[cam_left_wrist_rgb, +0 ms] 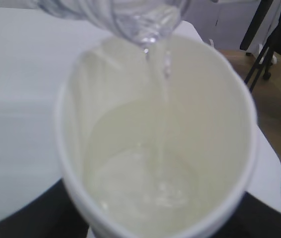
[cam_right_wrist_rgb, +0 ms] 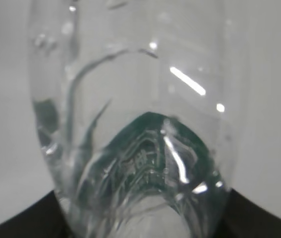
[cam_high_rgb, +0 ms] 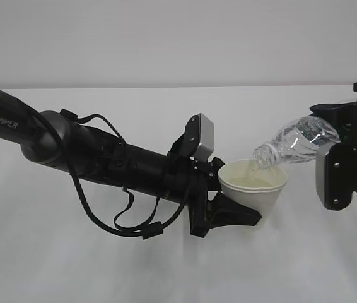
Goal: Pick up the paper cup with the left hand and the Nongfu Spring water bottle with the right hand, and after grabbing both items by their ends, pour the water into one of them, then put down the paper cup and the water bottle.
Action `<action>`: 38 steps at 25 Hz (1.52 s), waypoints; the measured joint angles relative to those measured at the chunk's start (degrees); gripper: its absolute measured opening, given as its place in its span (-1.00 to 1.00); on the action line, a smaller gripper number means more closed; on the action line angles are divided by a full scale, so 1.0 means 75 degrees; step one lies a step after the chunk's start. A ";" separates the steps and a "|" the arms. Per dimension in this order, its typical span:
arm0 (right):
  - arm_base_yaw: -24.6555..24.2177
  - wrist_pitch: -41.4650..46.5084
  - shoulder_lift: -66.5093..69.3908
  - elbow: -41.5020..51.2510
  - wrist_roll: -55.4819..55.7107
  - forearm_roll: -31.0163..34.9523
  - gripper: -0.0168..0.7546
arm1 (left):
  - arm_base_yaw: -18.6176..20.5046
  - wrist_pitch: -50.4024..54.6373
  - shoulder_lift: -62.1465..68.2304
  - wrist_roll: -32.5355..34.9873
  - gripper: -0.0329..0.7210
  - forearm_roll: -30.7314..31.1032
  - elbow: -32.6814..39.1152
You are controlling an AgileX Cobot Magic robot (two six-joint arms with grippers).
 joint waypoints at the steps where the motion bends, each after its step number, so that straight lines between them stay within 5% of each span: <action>1: 0.0000 0.0000 0.0000 -0.0010 -0.0011 0.0000 0.02 | 0.0000 0.0000 0.0000 0.0000 0.22 0.0000 0.0000; 38: 0.0000 0.0000 0.0000 -0.0010 -0.0011 0.0000 0.02 | 0.0000 0.0000 0.0000 0.0000 0.22 0.0000 0.0000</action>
